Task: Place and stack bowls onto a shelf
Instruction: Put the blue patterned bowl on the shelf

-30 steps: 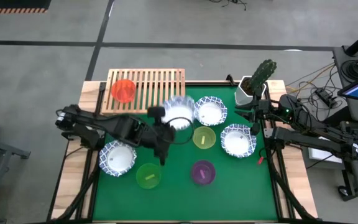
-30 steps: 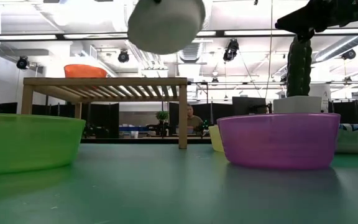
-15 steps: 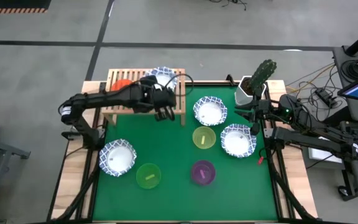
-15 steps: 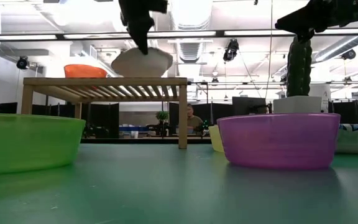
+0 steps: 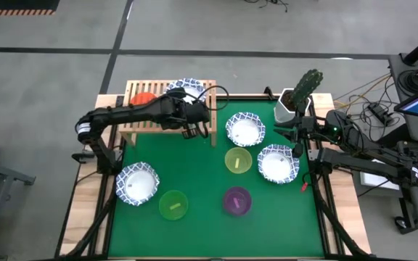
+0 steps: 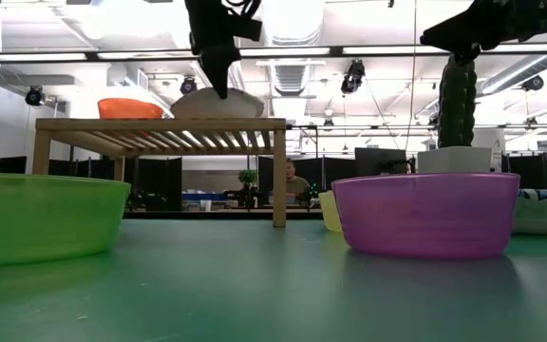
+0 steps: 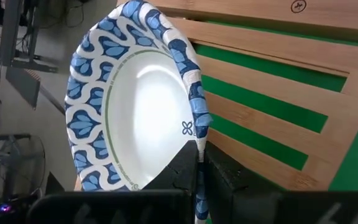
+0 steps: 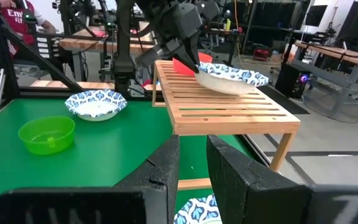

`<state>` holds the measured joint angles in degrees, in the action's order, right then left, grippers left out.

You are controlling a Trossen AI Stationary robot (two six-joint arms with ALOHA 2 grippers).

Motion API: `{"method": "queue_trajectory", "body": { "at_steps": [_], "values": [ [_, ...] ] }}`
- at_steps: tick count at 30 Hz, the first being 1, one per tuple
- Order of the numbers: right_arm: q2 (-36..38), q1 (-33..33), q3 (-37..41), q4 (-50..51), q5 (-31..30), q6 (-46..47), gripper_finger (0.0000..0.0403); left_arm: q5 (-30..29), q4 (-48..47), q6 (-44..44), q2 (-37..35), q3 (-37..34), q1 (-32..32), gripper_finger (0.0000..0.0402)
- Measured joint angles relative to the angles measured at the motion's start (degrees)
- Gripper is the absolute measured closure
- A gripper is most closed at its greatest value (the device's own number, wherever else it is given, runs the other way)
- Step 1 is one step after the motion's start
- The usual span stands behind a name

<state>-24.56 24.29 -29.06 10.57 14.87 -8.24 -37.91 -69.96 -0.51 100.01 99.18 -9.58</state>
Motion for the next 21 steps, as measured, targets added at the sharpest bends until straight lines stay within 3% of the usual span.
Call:
{"method": "queue_trajectory", "body": {
  "at_steps": [11, 21],
  "values": [
    [0.0, 0.0, 0.0, 0.0, 0.0, 0.1, 0.0332, 0.0, 0.2, -0.1, 0.9, 0.0, 0.0, 0.0376],
    [0.0, 0.0, 0.0, 0.0, 0.0, 0.1, 0.0332, 0.0, 0.5, -0.2, 0.8, 0.0, 0.0, 0.0313]
  ]
}}
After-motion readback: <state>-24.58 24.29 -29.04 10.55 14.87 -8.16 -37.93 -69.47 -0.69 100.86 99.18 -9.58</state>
